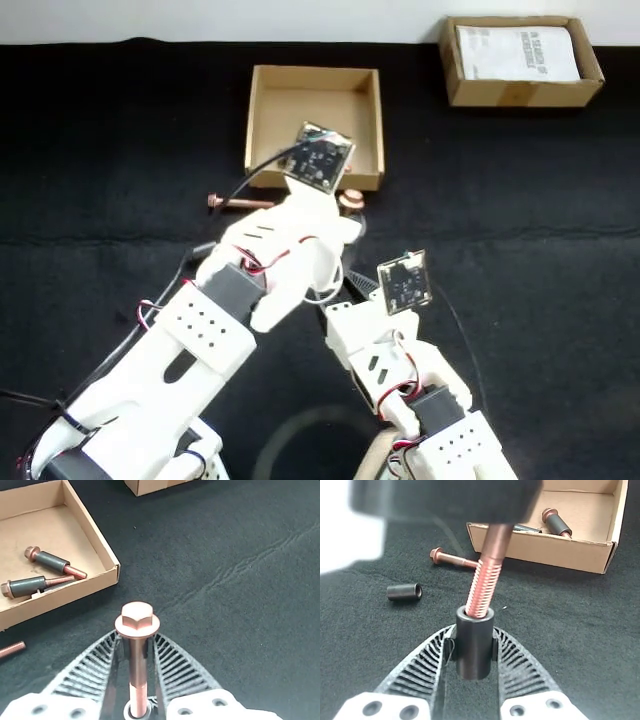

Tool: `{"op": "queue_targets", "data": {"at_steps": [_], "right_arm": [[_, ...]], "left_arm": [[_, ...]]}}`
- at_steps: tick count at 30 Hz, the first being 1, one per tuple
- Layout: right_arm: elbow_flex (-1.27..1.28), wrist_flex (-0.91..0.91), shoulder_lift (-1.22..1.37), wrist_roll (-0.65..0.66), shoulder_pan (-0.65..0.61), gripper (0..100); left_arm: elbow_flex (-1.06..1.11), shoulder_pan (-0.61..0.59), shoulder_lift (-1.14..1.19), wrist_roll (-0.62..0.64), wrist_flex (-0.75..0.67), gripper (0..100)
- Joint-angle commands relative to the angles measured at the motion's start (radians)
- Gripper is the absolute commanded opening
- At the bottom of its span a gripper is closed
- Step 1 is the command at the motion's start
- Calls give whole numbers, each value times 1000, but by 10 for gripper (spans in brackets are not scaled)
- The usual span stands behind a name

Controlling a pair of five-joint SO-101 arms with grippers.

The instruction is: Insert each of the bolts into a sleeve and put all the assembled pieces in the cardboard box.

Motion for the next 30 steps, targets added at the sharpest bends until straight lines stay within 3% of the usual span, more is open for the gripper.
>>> {"op": "queue_targets", "data": {"at_steps": [1, 12, 23, 26, 30], "right_arm": [[-2, -19, -12, -8, 15, 7], [-8, -19, -12, -8, 99, 7], [-7, -19, -12, -8, 94, 7], [-5, -19, -12, -8, 94, 7], [-4, -22, -10, -8, 94, 7]], "left_arm": [[-7, 10, 4, 9, -26, 9], [91, 12, -2, 9, -20, 9], [108, 7, -2, 3, -12, 20], [50, 1, -16, 8, 103, 111], [-77, 12, -110, 9, 379, 265]]}}
